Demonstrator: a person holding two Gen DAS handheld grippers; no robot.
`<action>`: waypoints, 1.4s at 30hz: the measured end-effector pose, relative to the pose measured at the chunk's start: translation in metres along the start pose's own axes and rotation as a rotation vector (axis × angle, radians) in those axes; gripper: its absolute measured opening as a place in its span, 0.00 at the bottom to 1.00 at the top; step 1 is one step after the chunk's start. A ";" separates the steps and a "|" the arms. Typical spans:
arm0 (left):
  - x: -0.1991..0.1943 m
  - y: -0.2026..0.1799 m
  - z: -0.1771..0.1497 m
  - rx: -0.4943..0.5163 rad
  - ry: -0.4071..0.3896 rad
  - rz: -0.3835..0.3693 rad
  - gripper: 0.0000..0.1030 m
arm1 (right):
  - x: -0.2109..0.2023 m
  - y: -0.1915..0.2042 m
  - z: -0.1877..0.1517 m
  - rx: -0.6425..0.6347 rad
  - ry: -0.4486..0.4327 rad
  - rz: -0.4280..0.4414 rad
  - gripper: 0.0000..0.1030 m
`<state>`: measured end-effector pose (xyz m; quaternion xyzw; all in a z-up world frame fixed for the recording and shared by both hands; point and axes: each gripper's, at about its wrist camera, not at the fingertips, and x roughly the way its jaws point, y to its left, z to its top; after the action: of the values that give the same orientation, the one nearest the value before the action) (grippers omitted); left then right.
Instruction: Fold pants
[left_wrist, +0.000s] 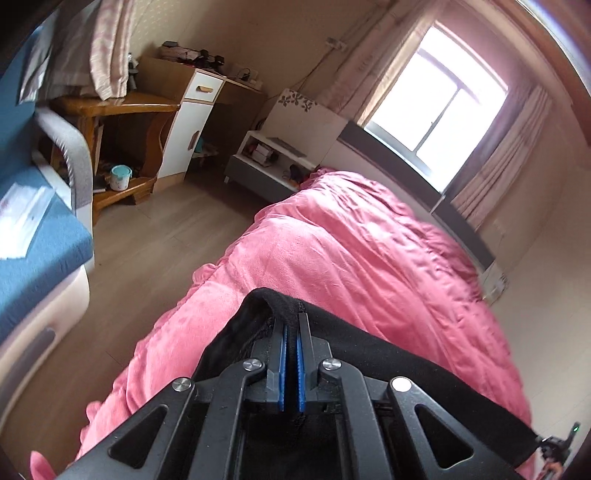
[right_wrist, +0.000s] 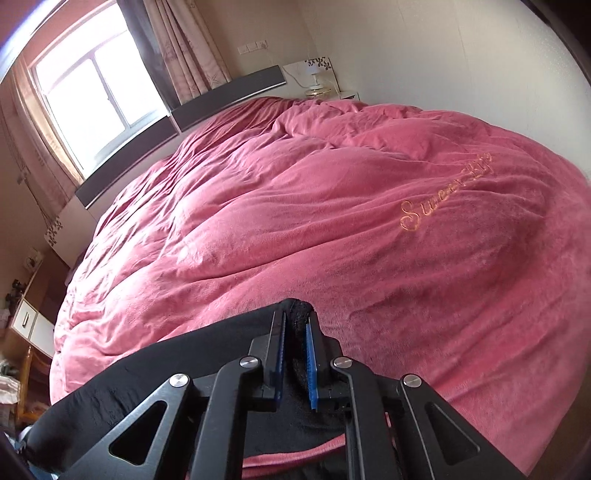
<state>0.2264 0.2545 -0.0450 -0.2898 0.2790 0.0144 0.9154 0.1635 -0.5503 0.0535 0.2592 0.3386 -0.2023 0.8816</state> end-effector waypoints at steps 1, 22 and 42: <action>-0.007 0.004 -0.003 -0.015 -0.003 -0.014 0.04 | -0.004 -0.003 -0.003 0.009 -0.004 0.005 0.09; -0.109 0.116 -0.109 -0.263 -0.030 -0.056 0.04 | -0.063 -0.111 -0.108 0.226 0.000 0.007 0.15; -0.142 0.061 -0.151 -0.303 -0.027 -0.263 0.59 | -0.095 -0.079 -0.212 0.458 -0.005 0.115 0.55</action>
<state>0.0190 0.2434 -0.1049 -0.4579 0.2210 -0.0596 0.8590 -0.0483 -0.4691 -0.0406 0.4709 0.2664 -0.2240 0.8106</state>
